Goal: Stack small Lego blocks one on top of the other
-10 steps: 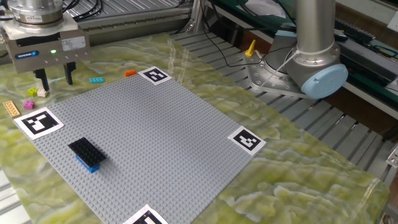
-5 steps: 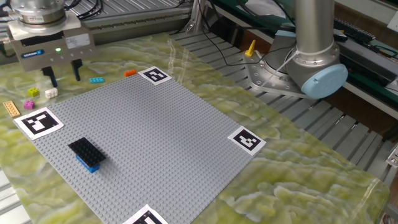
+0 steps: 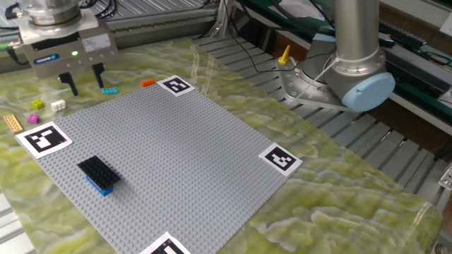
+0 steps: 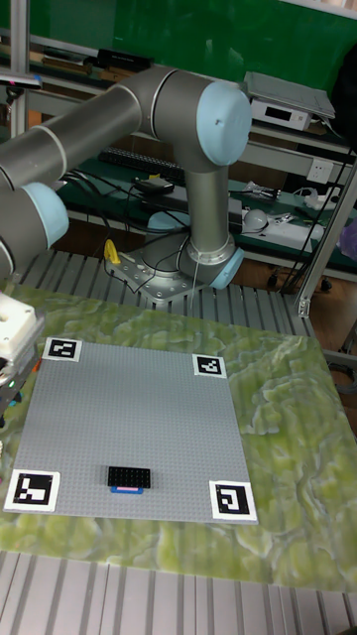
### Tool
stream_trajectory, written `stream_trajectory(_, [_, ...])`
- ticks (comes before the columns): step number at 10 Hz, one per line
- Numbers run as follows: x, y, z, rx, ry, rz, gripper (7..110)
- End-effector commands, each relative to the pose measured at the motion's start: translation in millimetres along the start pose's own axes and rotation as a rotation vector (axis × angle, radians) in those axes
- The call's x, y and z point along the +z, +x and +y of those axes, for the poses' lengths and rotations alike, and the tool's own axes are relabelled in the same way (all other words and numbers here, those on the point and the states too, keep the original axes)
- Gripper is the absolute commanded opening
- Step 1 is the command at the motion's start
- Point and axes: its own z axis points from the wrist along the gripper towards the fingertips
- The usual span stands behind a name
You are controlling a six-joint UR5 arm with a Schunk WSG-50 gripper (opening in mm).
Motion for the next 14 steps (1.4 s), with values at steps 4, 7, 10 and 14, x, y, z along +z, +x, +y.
stream_trajectory(4, [-13.5, -43.4, -41, -0.031, 0.079, -0.060, 44])
stream_trajectory(7, [0.8, -45.6, -49, -0.032, 0.079, -0.103, 66])
stream_trajectory(10, [3.6, -49.0, -37, -0.029, 0.041, -0.129, 66])
stream_trajectory(14, [7.3, -37.8, -33, -0.012, 0.043, -0.105, 66])
